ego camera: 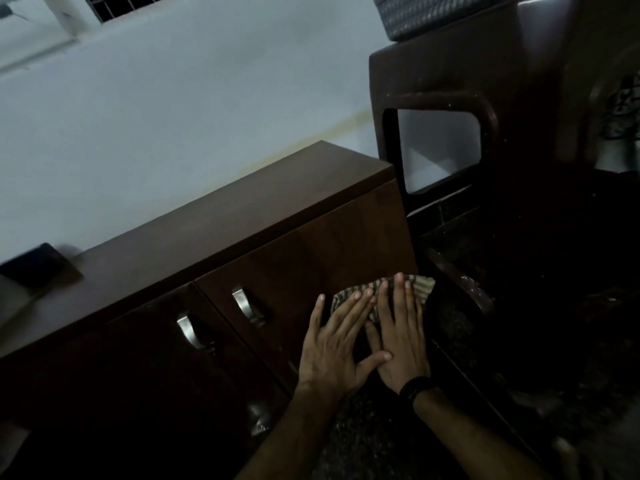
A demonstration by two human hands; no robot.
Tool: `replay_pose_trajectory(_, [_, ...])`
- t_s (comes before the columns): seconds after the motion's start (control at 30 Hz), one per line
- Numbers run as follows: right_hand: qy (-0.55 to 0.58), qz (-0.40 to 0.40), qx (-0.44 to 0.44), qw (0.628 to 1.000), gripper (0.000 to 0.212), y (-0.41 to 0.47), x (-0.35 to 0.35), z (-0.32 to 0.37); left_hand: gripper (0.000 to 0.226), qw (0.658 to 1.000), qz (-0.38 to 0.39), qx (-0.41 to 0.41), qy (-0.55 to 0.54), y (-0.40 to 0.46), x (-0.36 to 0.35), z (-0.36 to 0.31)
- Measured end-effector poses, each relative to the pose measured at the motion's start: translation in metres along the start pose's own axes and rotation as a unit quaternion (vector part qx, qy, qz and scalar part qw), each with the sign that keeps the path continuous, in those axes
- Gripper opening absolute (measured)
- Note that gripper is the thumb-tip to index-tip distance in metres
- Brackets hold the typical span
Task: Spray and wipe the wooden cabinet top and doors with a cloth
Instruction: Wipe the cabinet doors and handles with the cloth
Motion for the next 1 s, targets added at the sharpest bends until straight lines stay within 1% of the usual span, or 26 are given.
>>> replay_pose_trajectory(0.07, [0.033,-0.034,-0.020,0.999,0.069,-0.004,0.009,-0.003,0.086,1.000,-0.007,0.007,-0.005,-0.002,0.000,0.001])
replay_pose_trajectory(0.13, [0.083,-0.070,-0.054,0.993,0.059,-0.010,0.017,-0.013,0.082,1.000,-0.012,0.011,-0.018,-0.005,0.000,0.002])
replay_pose_trajectory(0.17, [0.132,-0.057,-0.067,0.987,0.051,-0.012,0.019,-0.018,0.081,1.000,-0.011,0.013,-0.020,-0.006,0.000,0.002])
replay_pose_trajectory(0.23, [0.232,0.038,-0.080,0.969,0.032,-0.009,0.017,-0.027,0.078,1.000,-0.008,0.014,-0.013,-0.012,0.002,0.005])
replay_pose_trajectory(0.27, [0.256,0.083,-0.079,0.960,0.023,-0.006,0.013,-0.030,0.077,1.000,-0.007,0.016,-0.008,-0.017,0.004,0.007])
replay_pose_trajectory(0.3, [0.259,0.105,-0.079,0.957,0.015,-0.001,0.012,-0.032,0.076,1.000,-0.003,0.017,-0.007,-0.020,0.007,0.008])
replay_pose_trajectory(0.33, [0.252,0.107,-0.076,0.959,0.011,0.003,0.012,-0.033,0.075,1.000,-0.001,0.018,-0.010,-0.023,0.009,0.008])
replay_pose_trajectory(0.47, [0.226,0.075,-0.051,0.970,0.019,0.011,0.016,-0.022,0.069,0.998,-0.018,0.020,-0.059,-0.044,0.018,-0.002])
replay_pose_trajectory(0.5, [0.218,0.069,-0.052,0.972,0.021,0.013,0.017,-0.020,0.063,0.997,-0.028,0.019,-0.076,-0.052,0.020,-0.004])
replay_pose_trajectory(0.57, [0.198,0.057,-0.057,0.977,0.025,0.016,0.018,-0.017,0.039,0.991,-0.037,0.030,-0.125,-0.066,0.023,-0.001])
replay_pose_trajectory(0.6, [0.189,0.055,-0.057,0.979,0.026,0.017,0.020,-0.015,0.028,0.982,-0.024,0.060,-0.177,-0.070,0.021,0.004])
replay_pose_trajectory(0.63, [0.182,0.055,-0.053,0.980,0.027,0.018,0.022,-0.012,0.021,0.962,-0.001,0.109,-0.251,-0.072,0.017,0.012])
replay_pose_trajectory(0.67, [0.177,0.058,-0.044,0.982,0.026,0.018,0.023,-0.007,0.019,0.928,0.024,0.167,-0.331,-0.071,0.011,0.020])
replay_pose_trajectory(0.7, [0.173,0.062,-0.028,0.982,0.025,0.018,0.024,0.000,0.018,0.888,0.023,0.221,-0.402,-0.071,0.006,0.028])
replay_pose_trajectory(0.73, [0.171,0.067,-0.010,0.983,0.024,0.017,0.026,0.007,0.017,0.857,0.003,0.262,-0.443,-0.067,0.002,0.036])
replay_pose_trajectory(0.77, [0.169,0.075,0.012,0.983,0.023,0.016,0.026,0.016,0.021,0.834,-0.021,0.299,-0.463,-0.063,0.001,0.043])
replay_pose_trajectory(0.83, [0.173,0.087,0.041,0.980,0.022,0.015,0.028,0.032,0.042,0.793,-0.057,0.364,-0.485,-0.058,0.000,0.053])
replay_pose_trajectory(0.87, [0.175,0.090,0.045,0.979,0.022,0.015,0.028,0.039,0.050,0.763,-0.074,0.402,-0.500,-0.059,0.001,0.056])
replay_pose_trajectory(0.93, [0.174,0.082,0.044,0.980,0.021,0.015,0.029,0.046,0.054,0.704,-0.099,0.467,-0.527,-0.065,0.002,0.059])
replay_pose_trajectory(1.0, [0.174,0.077,0.048,0.981,0.020,0.016,0.031,0.050,0.055,0.685,-0.098,0.496,-0.524,-0.068,0.002,0.058])
Point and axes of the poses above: each hand's wrist, its own y-axis towards the middle knuckle, its own x-axis out of the back of the hand, z = x × y, the point moved 4 cm from there along y, towards the middle knuckle, and after that the axes turned 14 degrees about -y, right-handed, at the moved point
